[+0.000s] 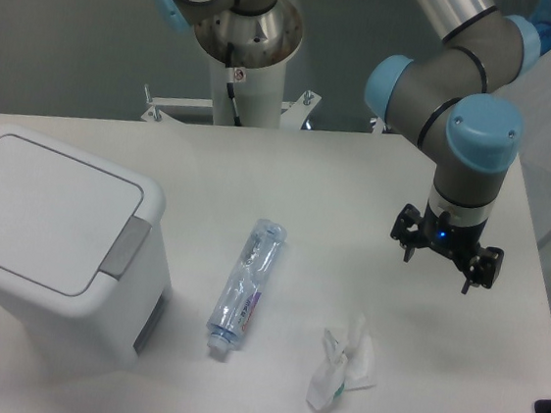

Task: Open the trash can
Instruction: 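Move the open gripper over to the trash can's lid edge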

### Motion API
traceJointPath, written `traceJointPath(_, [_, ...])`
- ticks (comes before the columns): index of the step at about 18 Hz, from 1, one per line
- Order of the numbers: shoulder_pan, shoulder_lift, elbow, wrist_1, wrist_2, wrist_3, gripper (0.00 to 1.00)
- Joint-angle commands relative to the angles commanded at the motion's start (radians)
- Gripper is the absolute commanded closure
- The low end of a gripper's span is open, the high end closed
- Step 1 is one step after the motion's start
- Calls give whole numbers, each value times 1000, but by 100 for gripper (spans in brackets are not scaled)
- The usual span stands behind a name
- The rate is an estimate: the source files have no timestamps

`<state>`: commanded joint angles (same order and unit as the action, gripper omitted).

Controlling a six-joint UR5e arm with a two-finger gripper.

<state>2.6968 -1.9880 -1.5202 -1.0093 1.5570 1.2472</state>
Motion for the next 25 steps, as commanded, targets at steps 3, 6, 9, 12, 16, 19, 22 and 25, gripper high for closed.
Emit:
traceJointPath(3, [-18,2,-5,-2,-2,-11,0])
traceJointPath(6, [-37,5,-11,0,-3,-9,0])
traceJointPath(9, [-54,0,-24,9,-5,-26,0])
traceJointPath(12, [-60,9,-29,11,-34,-158,0])
traceJointPath(16, [-100,12,12,9,-119,-364,0])
traceJointPath(19, [-107,9,47,11,-189,-489,0])
traceJointPath(22, [-121,21,55,11,-273,-508,0])
traceJointPath(25, [-124,58,46,-3,-400,-512,0])
